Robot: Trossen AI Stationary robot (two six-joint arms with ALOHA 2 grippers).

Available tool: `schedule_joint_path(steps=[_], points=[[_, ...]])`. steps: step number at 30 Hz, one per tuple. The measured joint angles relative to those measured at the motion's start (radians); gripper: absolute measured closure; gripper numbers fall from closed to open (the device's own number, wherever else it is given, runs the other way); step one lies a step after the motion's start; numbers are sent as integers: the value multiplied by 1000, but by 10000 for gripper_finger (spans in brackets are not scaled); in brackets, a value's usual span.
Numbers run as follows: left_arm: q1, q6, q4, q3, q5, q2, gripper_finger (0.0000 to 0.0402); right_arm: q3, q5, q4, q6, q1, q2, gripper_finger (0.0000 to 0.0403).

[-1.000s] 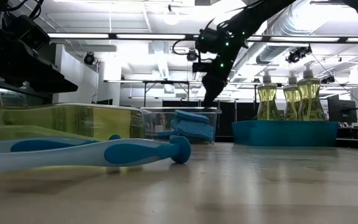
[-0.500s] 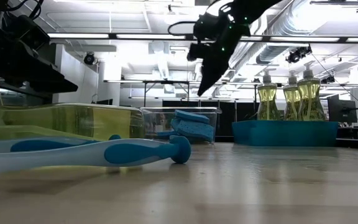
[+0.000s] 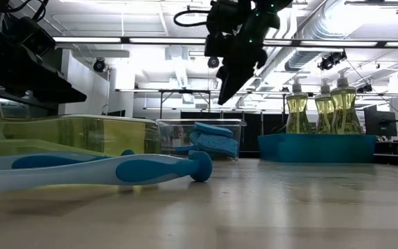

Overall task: Pick & Place Kitchen Sink Supplies
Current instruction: Put the dish soap into the blue bin

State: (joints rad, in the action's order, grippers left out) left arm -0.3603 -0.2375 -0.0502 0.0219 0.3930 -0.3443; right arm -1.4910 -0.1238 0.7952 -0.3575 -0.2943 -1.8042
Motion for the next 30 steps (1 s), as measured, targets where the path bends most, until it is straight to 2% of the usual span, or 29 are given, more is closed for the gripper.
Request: schedule_joint_path(steps=[4, 10, 19, 30], points=[[0, 0, 0, 0, 0, 0, 151, 38, -45, -9, 30, 16, 9, 252], [0, 0, 0, 0, 0, 0, 151, 267, -37, -174, 65, 20, 132, 252], [0, -2, 7, 0, -23, 0, 151, 692, 75, -541, 197, 93, 514, 252], [0, 31, -1, 0, -43, 2, 151, 1079, 188, -709, 345, 217, 953, 252]])
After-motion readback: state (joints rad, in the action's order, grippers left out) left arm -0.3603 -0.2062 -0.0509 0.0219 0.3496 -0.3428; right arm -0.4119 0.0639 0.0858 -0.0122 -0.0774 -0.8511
